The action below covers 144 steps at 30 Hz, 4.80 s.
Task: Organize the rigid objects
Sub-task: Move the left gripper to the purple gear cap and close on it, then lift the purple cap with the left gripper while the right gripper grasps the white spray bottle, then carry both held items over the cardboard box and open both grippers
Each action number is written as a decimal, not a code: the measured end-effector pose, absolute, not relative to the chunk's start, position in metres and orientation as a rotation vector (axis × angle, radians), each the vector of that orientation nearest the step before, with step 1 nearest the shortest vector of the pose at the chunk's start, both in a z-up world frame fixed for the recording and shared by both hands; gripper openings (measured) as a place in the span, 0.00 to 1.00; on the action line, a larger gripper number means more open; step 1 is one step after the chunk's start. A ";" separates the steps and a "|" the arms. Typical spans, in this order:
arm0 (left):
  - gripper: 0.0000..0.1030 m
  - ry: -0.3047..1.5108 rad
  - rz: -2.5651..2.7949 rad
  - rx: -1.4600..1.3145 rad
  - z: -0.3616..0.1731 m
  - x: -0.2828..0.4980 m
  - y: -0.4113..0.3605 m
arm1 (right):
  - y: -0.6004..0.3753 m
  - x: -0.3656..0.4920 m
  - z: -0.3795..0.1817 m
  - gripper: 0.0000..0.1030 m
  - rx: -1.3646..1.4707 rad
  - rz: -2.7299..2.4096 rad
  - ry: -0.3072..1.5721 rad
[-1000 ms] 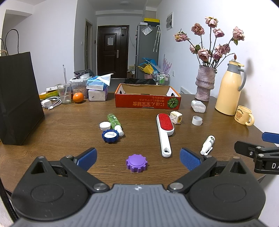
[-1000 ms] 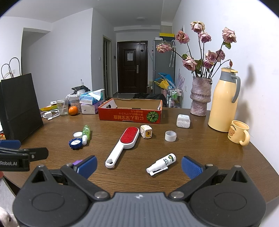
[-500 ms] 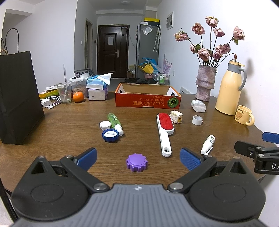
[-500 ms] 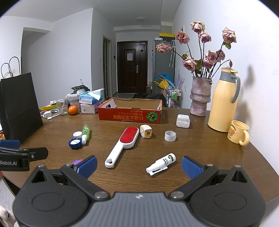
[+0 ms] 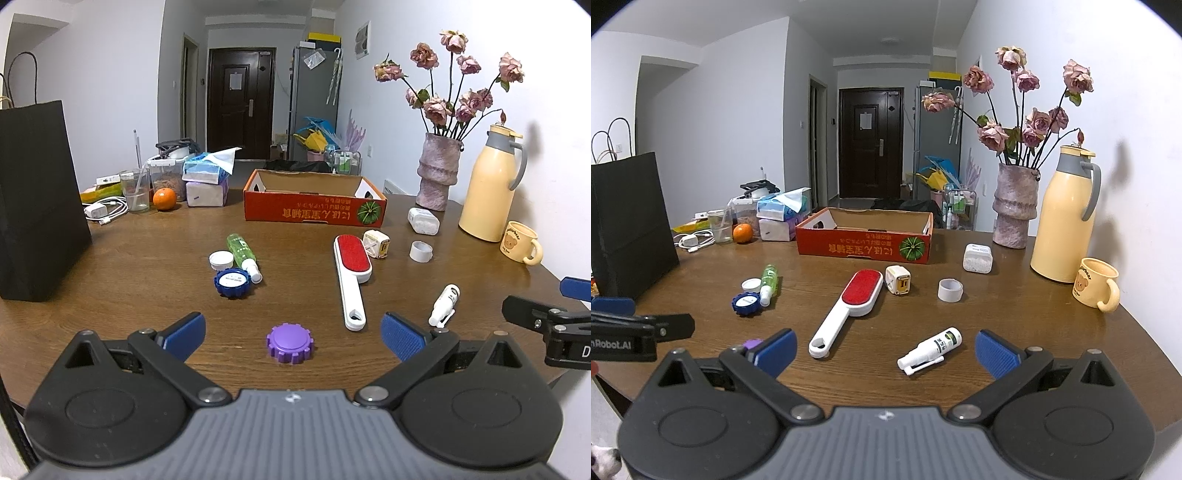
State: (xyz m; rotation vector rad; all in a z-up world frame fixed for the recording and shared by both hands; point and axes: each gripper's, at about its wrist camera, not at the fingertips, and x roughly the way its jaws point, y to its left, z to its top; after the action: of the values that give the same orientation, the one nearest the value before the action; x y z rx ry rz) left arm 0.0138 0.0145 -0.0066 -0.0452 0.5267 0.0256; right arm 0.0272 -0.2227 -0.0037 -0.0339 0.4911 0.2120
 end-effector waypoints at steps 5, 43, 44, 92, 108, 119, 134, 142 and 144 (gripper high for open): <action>1.00 0.545 0.024 -0.053 -0.014 0.027 0.012 | -0.226 0.034 -0.008 1.00 -0.031 0.213 0.492; 0.90 0.748 0.029 -0.067 -0.094 0.124 0.011 | -0.228 0.115 -0.066 1.00 -0.035 0.209 0.606; 0.88 0.755 0.029 -0.069 -0.097 0.126 0.012 | -0.228 0.118 -0.069 1.00 -0.034 0.208 0.611; 0.54 0.723 0.021 -0.091 -0.107 0.149 0.016 | -0.250 0.195 -0.132 1.00 -0.302 0.413 0.624; 0.54 0.718 0.035 -0.099 -0.103 0.159 0.016 | -0.248 0.218 -0.137 0.95 -0.298 0.450 0.621; 0.54 0.693 0.021 -0.098 -0.091 0.170 0.018 | -0.248 0.224 -0.121 0.95 -0.236 0.398 0.572; 0.54 0.620 -0.001 -0.083 -0.053 0.202 0.024 | -0.233 0.252 -0.085 0.95 -0.162 0.363 0.506; 0.54 0.592 -0.013 -0.089 -0.038 0.229 0.028 | -0.217 0.275 -0.069 0.95 -0.134 0.363 0.474; 0.54 0.587 -0.012 -0.092 -0.035 0.236 0.029 | -0.213 0.282 -0.066 0.95 -0.125 0.360 0.469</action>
State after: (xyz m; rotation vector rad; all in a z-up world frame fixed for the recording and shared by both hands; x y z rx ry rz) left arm 0.2362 0.0291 -0.0346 -0.0917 0.5868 -0.0124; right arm 0.2816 -0.2130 -0.0656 -0.1251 0.4686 0.3604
